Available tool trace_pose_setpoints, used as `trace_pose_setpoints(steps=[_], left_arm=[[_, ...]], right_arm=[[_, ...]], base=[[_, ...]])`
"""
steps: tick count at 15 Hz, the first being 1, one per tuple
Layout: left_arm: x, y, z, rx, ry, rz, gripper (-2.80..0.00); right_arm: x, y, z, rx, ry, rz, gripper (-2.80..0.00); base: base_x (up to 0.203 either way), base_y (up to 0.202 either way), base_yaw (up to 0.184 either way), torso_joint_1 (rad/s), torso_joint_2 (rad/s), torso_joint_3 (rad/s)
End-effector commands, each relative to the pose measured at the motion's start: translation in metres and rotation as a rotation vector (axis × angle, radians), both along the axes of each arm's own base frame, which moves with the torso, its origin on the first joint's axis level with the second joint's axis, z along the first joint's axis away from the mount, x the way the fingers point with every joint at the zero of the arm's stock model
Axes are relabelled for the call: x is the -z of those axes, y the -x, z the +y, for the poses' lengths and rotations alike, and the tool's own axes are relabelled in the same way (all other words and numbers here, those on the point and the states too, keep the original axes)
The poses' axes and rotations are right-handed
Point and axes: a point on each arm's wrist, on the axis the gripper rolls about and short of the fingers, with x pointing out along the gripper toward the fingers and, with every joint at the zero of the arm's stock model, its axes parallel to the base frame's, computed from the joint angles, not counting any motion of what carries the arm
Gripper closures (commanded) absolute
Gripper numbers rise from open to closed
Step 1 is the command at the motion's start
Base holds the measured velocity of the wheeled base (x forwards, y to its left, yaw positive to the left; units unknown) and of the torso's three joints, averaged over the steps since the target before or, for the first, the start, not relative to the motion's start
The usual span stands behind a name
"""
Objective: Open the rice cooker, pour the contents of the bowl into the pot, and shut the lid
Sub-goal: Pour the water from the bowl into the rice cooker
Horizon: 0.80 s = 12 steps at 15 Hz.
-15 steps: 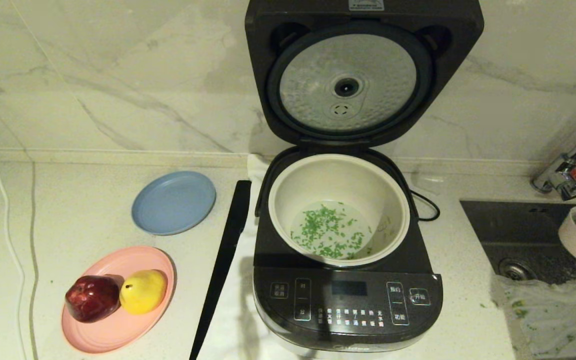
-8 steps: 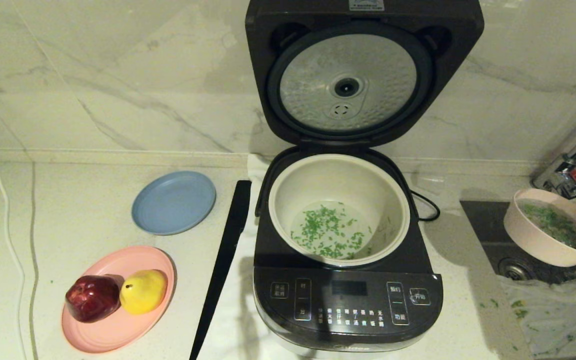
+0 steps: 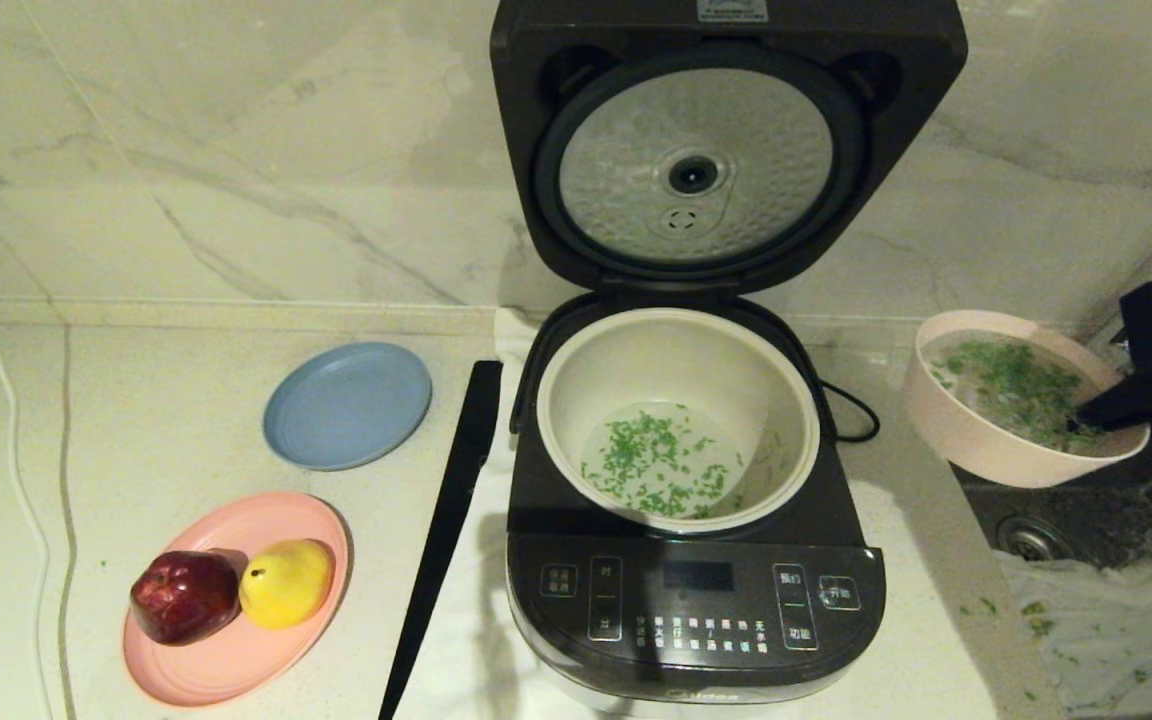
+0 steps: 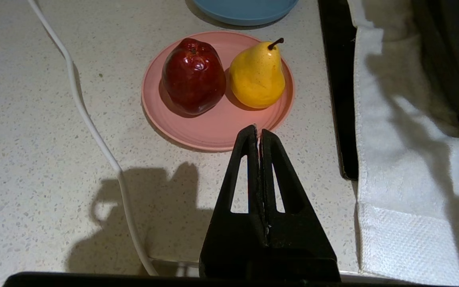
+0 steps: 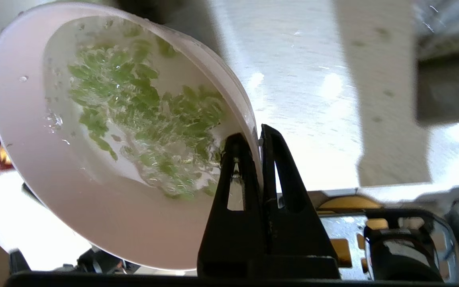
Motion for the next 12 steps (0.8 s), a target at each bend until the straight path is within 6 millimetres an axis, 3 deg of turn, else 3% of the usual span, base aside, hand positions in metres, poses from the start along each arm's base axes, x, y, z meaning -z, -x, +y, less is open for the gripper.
trace_pose_setpoints(steps=[1,9,12], left_arm=[[0.000,0.000,0.000,0.000,0.000,-0.001,0.00],[0.000,0.000,0.000,0.000,0.000,-0.001,0.00],[0.000,0.000,0.000,0.000,0.000,-0.001,0.00]], right_arm=[[-0.002,-0.011,0.032,-0.084,0.017,0.000,0.00],[0.007,-0.019,0.102,-0.214,0.086,-0.115,0.00],[0.011,-0.024,0.117,-0.231,0.087,-0.146,0.00]], base=[[0.000,0.000,0.000,0.000,0.00,0.000],[0.000,0.000,0.000,0.000,0.00,0.000],[0.000,0.000,0.000,0.000,0.00,0.000]])
